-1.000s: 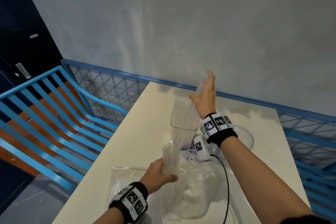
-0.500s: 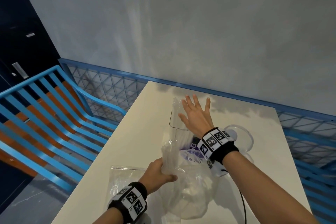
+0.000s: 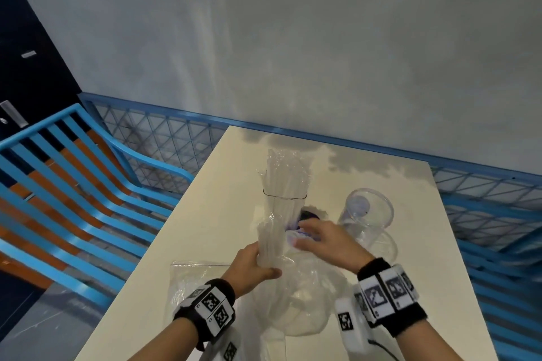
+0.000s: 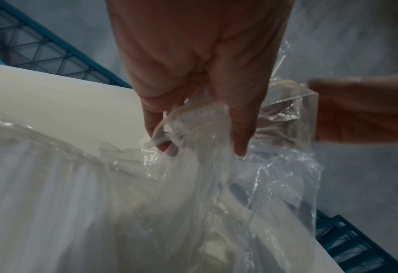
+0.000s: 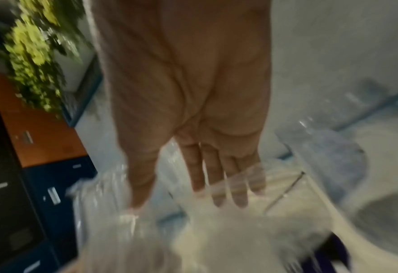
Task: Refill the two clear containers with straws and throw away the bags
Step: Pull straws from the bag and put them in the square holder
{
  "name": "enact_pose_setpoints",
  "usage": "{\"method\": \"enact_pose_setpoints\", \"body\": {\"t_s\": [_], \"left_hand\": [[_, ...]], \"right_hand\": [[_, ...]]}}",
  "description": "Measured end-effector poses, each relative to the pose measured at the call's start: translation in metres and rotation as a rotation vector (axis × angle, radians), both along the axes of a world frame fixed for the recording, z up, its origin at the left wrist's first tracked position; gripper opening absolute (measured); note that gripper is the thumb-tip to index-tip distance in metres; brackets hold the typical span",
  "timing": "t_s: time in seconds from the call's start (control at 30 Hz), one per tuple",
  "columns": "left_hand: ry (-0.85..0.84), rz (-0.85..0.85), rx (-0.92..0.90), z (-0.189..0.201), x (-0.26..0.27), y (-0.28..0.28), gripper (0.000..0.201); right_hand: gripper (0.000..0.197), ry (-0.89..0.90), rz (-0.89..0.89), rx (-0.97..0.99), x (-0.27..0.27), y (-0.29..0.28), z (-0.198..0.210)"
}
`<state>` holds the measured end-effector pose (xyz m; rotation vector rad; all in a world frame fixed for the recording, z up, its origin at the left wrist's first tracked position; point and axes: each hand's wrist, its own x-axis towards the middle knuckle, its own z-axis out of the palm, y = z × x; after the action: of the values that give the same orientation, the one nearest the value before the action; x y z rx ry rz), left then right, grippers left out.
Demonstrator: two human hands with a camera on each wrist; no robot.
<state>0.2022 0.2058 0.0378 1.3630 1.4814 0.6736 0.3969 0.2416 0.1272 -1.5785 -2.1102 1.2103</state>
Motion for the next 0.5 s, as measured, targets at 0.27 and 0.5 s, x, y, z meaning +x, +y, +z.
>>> {"method": "enact_pose_setpoints", "body": {"t_s": [0.27, 0.5], "left_hand": [[-0.099, -0.063, 0.042, 0.004, 0.021, -0.01, 0.071], [-0.03, -0.051, 0.051, 0.008, 0.023, -0.02, 0.074]], "right_hand": [[0.05, 0.24, -0.274, -0.043, -0.041, -0.027, -0.047], [0.03, 0.429, -0.418, -0.004, -0.038, -0.018, -0.037]]}}
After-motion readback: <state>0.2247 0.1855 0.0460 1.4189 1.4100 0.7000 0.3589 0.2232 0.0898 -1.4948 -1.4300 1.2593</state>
